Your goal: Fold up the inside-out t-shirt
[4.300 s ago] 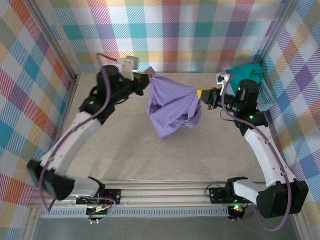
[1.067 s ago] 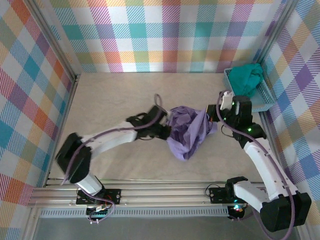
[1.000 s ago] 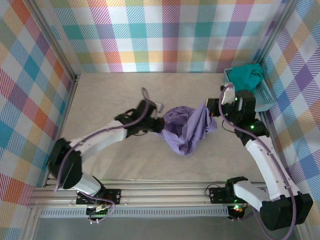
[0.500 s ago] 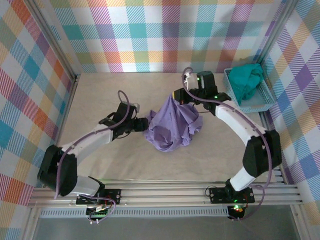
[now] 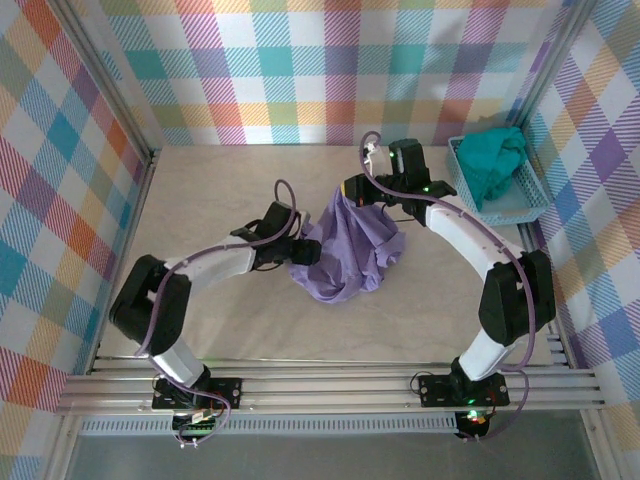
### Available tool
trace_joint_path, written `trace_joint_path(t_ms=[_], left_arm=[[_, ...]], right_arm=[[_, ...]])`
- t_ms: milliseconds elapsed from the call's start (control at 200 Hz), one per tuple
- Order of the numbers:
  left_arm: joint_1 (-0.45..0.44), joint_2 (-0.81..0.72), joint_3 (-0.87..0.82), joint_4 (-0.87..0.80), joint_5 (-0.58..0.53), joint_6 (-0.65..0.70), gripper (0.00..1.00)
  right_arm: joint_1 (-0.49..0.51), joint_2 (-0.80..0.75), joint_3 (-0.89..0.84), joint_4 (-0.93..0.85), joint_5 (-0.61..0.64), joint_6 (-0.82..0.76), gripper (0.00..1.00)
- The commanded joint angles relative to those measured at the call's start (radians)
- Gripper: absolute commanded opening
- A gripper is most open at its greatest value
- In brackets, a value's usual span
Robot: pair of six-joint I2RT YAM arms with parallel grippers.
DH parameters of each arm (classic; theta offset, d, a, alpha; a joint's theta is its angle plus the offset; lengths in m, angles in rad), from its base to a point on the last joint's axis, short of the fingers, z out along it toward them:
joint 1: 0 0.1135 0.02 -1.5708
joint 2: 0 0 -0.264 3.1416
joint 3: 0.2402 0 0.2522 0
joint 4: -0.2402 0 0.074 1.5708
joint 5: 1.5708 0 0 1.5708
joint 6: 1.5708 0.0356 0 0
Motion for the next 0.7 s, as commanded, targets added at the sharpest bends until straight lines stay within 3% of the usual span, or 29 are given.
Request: trace_joint_path(t_ms=[0, 130, 195, 260, 345, 415, 540, 700], left_arm=[[0.001, 0.056, 0.069, 0.019, -0.02, 0.03, 0.5], [0.001, 0.062, 0.08, 0.087, 0.006, 0.024, 0.17], [0.001, 0.022, 0.06, 0.119, 0.01, 0.013, 0.07], [0.002, -0.051, 0.03, 0.13, 0.033, -0.017, 0.0], [0.003, -0.168, -0.011, 0.139, 0.102, -0.083, 0.0], [0.003, -0.242, -0.034, 0.132, 0.128, -0.144, 0.0], [0.004, -0.33, -0.056, 0.091, 0.131, -0.173, 0.0], [0.009, -0.383, -0.056, 0.074, 0.147, -0.177, 0.0]], right_arm=[[0.005, -0.023, 0.029, 0.006, -0.009, -0.023, 0.0], [0.005, 0.011, 0.045, -0.011, 0.033, -0.058, 0.0], [0.005, 0.049, 0.069, -0.045, 0.095, -0.09, 0.0], [0.005, 0.11, 0.144, -0.128, 0.207, -0.123, 0.16], [0.005, 0.196, 0.301, -0.274, 0.384, -0.184, 0.38], [0.01, 0.191, 0.334, -0.31, 0.439, -0.213, 0.47], [0.055, 0.002, 0.086, -0.195, 0.379, -0.249, 0.55], [0.197, -0.272, -0.267, -0.071, 0.242, -0.336, 0.59]])
